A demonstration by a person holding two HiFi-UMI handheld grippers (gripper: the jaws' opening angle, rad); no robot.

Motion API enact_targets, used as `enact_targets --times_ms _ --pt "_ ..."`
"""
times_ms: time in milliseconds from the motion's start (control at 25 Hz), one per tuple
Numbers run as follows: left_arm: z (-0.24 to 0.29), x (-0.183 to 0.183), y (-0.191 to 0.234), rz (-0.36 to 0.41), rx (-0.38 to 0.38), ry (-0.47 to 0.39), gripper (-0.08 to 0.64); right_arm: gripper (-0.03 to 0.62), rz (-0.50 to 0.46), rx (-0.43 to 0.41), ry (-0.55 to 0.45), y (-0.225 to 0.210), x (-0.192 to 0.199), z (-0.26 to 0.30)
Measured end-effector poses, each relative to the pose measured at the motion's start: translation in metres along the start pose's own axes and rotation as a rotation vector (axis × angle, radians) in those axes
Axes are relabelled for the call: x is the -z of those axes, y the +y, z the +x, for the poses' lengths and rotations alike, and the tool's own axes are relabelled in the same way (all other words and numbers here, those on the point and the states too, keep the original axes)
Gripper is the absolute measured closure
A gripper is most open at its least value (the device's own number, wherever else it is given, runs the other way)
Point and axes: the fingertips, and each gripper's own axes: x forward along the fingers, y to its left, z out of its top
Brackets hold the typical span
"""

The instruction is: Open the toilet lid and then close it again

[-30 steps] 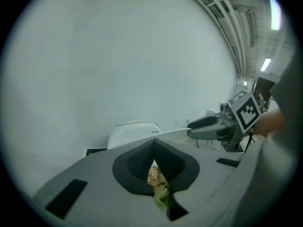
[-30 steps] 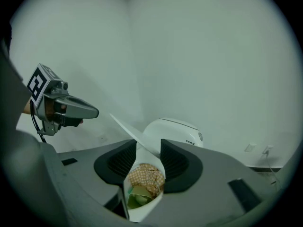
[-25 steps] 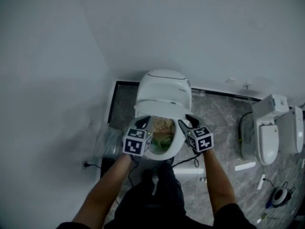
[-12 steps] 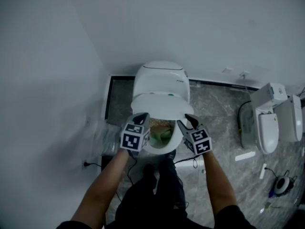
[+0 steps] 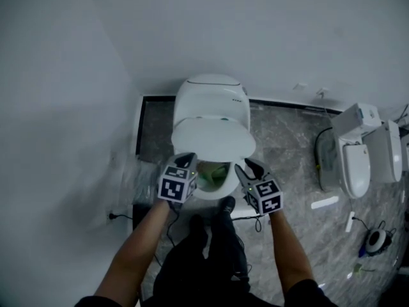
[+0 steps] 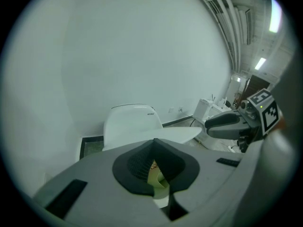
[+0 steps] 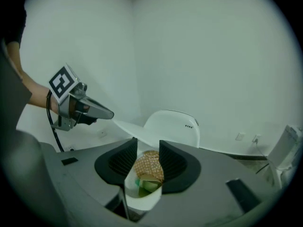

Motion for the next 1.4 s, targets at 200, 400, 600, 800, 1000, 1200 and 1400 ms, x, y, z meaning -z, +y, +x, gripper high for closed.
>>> enact_targets --times_ms 200,400,600,800,1000,1200,1400 --pt "-0.003 0.021 -0.006 -0.003 0.000 0.030 0.551 0.565 0.138 0.017 -0.007 0.001 0.007 0.002" --pt "-0.002 0.041 -0.011 -0.008 0.000 0.049 0.551 0.578 0.228 0.009 0.017 0.008 0.030 0.011" --pt "0.000 0.071 -0.014 -0.018 -0.003 0.102 0.551 0.578 0.243 0.003 0.071 0.017 0.058 0.013" --pt "0.003 0.097 -0.017 -0.018 -0.005 0.147 0.552 0.578 0.266 0.005 0.127 0.024 0.082 0.018" --pt "0.008 0.130 -0.020 -0.024 -0.004 0.187 0.551 0.578 0.293 -0.002 0.178 0.032 0.113 0.024" --pt "0.014 0.161 -0.023 -0.033 0.014 0.217 0.552 0.578 0.314 0.007 0.212 0.039 0.141 0.031" --pt "0.023 0.193 -0.026 -0.035 0.028 0.240 0.552 0.578 0.318 0.003 0.239 0.045 0.170 0.038"
